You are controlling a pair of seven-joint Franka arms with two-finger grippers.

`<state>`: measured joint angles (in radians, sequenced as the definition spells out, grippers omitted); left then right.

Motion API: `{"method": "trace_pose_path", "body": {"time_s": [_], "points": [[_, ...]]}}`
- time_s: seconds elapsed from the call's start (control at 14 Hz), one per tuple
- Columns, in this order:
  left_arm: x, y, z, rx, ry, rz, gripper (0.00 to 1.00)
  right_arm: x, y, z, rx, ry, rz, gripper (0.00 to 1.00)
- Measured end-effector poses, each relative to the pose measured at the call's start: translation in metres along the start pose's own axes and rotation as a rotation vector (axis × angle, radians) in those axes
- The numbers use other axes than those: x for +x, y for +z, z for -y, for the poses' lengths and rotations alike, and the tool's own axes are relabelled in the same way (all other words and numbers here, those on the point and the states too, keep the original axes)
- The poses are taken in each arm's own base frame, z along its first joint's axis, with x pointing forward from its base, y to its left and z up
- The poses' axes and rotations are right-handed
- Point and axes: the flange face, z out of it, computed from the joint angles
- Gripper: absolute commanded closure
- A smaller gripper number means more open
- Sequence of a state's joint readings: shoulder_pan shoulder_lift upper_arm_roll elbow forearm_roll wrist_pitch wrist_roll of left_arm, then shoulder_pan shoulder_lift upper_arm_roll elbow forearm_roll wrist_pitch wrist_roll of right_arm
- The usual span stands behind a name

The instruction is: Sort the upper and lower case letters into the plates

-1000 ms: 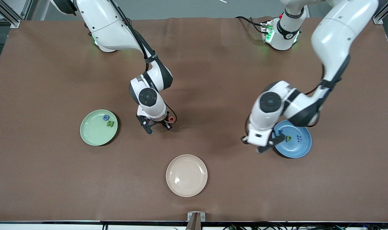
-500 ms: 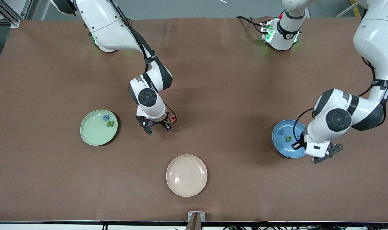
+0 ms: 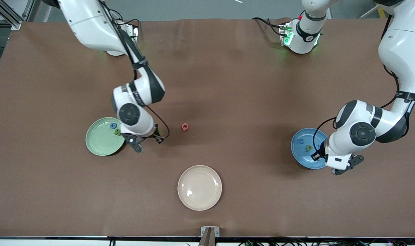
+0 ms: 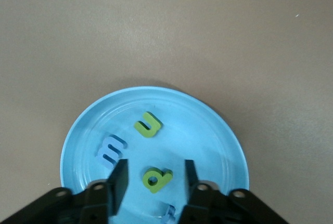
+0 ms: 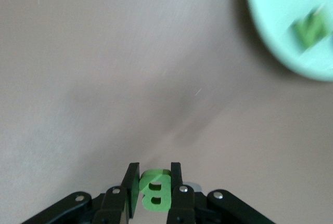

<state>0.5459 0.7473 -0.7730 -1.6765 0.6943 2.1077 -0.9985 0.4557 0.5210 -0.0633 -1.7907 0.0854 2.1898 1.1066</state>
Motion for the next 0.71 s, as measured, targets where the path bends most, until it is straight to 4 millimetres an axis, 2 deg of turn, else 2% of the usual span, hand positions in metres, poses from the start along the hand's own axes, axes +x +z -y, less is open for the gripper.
{"method": "trace_pose_path", "body": {"time_s": [0.14,0.36,0.5,0.71], "points": [[0.006,-0.013,-0.001,-0.011,0.017,-0.022,0.00,0.039,-0.019,-0.029,-0.010,-0.071,0.019,1.00],[0.015,-0.050,-0.001,-0.010,0.085,-0.067,0.00,0.101,-0.024,-0.087,-0.011,-0.187,0.037,1.00],[0.016,-0.086,-0.003,0.007,0.131,-0.096,0.00,0.134,-0.017,-0.122,-0.017,-0.230,0.034,1.00],[0.012,-0.154,-0.003,0.030,0.155,-0.115,0.00,0.154,0.010,-0.154,0.008,-0.279,0.000,1.00]]}}
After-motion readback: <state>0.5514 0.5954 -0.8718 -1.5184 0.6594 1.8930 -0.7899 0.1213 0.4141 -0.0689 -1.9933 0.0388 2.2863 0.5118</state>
